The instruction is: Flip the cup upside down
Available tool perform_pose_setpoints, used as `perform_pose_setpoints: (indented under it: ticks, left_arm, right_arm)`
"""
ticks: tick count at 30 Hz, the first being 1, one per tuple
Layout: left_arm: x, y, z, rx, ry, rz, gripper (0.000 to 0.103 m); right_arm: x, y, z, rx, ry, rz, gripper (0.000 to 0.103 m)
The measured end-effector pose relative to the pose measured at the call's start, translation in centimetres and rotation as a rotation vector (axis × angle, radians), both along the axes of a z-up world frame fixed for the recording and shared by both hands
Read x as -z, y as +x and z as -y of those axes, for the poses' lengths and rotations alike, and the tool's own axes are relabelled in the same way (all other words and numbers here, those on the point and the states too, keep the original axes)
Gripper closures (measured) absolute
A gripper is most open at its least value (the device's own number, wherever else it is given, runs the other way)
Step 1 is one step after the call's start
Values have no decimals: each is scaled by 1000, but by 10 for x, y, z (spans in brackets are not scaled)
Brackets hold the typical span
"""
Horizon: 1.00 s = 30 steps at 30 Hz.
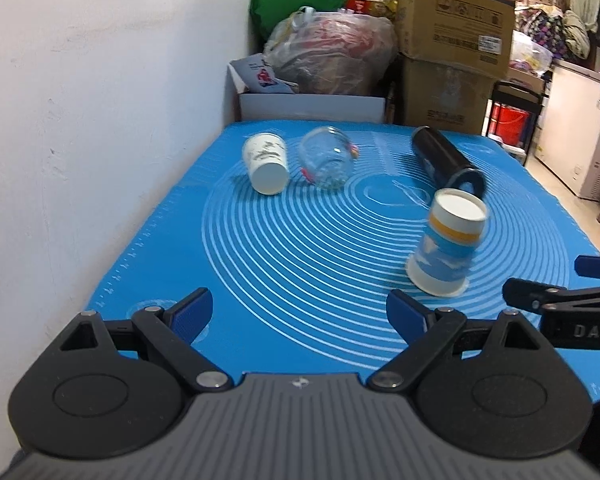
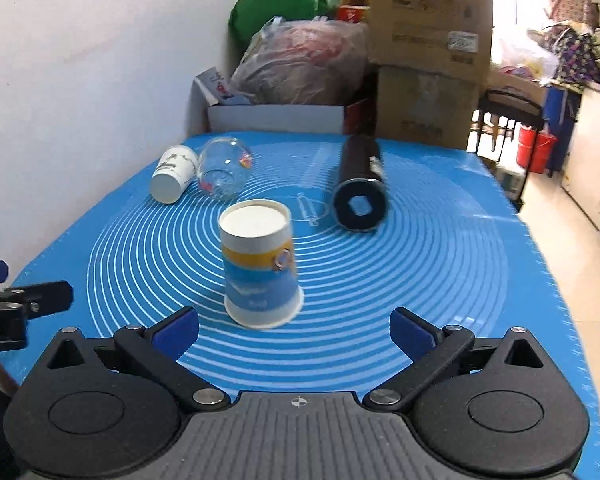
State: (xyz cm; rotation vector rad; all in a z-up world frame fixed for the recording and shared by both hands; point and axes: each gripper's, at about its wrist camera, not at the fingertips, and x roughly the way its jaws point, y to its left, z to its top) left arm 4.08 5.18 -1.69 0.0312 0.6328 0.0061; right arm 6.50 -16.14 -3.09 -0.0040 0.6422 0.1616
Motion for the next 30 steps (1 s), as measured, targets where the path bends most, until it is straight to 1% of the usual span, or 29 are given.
perform_pose_setpoints:
  ticks: [6, 13, 17, 30]
  left_arm:
    - [1, -16, 16, 44, 9, -12, 10]
    - [-2, -30, 24, 60, -4, -14, 10]
    - [-1, -36, 30, 74, 13, -15, 10]
    - [0, -49, 36, 100, 18, -17, 10]
  right_arm:
    - [-9, -32, 18, 28, 23, 7, 0]
    - [-21, -58, 29, 32, 36, 31, 0]
    - [-25, -70, 32, 24, 48, 36, 0]
    - [-26, -91, 33, 19, 45, 47, 0]
